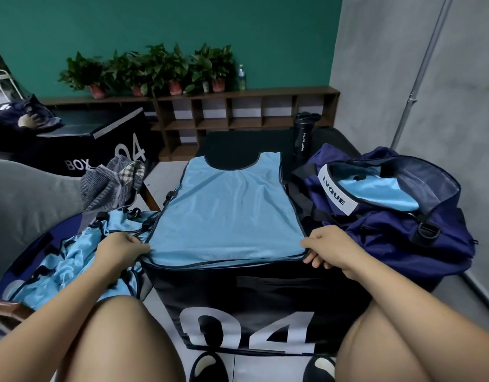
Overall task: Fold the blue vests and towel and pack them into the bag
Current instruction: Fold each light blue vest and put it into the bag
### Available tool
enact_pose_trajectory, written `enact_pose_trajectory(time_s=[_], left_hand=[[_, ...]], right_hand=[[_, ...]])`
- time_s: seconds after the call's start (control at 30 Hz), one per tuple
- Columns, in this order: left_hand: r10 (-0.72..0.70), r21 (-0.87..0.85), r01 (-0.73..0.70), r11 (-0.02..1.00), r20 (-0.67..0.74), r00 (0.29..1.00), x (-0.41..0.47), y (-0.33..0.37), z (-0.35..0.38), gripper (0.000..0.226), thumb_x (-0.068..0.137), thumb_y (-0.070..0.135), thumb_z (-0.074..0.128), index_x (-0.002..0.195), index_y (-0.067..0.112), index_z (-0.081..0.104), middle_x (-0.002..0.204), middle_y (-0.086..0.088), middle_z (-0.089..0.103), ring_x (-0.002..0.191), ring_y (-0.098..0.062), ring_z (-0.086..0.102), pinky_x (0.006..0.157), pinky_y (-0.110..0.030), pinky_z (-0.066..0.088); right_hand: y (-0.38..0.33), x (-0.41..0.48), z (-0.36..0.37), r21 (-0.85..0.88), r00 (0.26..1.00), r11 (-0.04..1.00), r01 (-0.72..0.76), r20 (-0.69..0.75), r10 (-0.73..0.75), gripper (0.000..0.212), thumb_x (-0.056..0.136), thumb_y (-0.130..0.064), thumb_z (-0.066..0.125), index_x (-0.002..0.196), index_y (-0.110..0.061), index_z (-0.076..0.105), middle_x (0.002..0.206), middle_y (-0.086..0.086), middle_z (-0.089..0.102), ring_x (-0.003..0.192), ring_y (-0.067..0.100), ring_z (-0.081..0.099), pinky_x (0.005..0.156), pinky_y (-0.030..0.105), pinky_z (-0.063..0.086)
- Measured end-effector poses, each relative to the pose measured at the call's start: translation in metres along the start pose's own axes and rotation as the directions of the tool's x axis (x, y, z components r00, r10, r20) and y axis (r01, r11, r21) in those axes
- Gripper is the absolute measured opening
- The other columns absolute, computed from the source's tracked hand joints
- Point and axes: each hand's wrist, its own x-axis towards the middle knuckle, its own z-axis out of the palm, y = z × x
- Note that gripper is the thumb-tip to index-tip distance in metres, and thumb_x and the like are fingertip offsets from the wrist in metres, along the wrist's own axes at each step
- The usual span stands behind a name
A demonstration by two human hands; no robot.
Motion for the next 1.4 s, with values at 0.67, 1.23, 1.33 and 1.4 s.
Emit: enact_pose_trajectory(time_s=[0.67, 1.23, 1.33, 1.4], left_hand=[[0.548, 0.199, -0.565, 0.8, 0.141, 0.825, 0.067, 0.076, 0.044, 0.039, 0.104, 0.037, 0.063, 0.14, 0.025, 0.054, 0.149, 0.001, 0.054, 0.123, -0.024, 0.061, 0.101, -0.04, 0.048], [0.433, 0.348, -0.477, 0.807, 0.201, 0.879, 0.186, 0.118, 0.059, 0.032, 0.106, 0.046, 0.056, 0.13, 0.025, 0.06, 0.111, -0.002, 0.068, 0.089, -0.018, 0.064, 0.072, -0.034, 0.052], [0.448, 0.358, -0.498, 0.79, 0.217, 0.867, 0.2, 0.126, 0.067, 0.031, 0.104, 0.047, 0.057, 0.13, 0.03, 0.061, 0.119, 0.001, 0.059, 0.094, -0.017, 0.062, 0.073, -0.03, 0.048], [0.455, 0.365, -0.506, 0.782, 0.221, 0.863, 0.21, 0.125, 0.072, 0.036, 0.103, 0.049, 0.06, 0.134, 0.031, 0.061, 0.12, 0.001, 0.059, 0.102, -0.018, 0.062, 0.085, -0.031, 0.048]], right_hand=[[-0.051, 0.101, 0.037, -0.628, 0.892, 0.683, 0.374, 0.042, -0.45, 0.05, 0.11, -0.038, 0.046, 0.155, -0.017, 0.044, 0.156, 0.003, 0.05, 0.142, 0.027, 0.047, 0.114, 0.045, 0.04], [-0.075, 0.212, 0.056, -0.882, 0.875, 0.417, 0.22, -0.011, -0.485, 0.034, 0.108, -0.035, 0.04, 0.13, -0.013, 0.055, 0.133, 0.008, 0.059, 0.124, 0.031, 0.054, 0.1, 0.044, 0.042], [-0.077, 0.237, 0.065, -0.738, 0.917, 0.611, 0.286, 0.025, -0.399, 0.05, 0.111, -0.043, 0.036, 0.15, -0.012, 0.044, 0.158, 0.008, 0.045, 0.147, 0.029, 0.039, 0.115, 0.045, 0.034], [-0.074, 0.252, 0.062, -0.725, 0.946, 0.653, 0.22, -0.004, -0.324, 0.061, 0.111, -0.05, 0.033, 0.158, -0.011, 0.036, 0.164, 0.008, 0.038, 0.154, 0.027, 0.031, 0.121, 0.046, 0.029]])
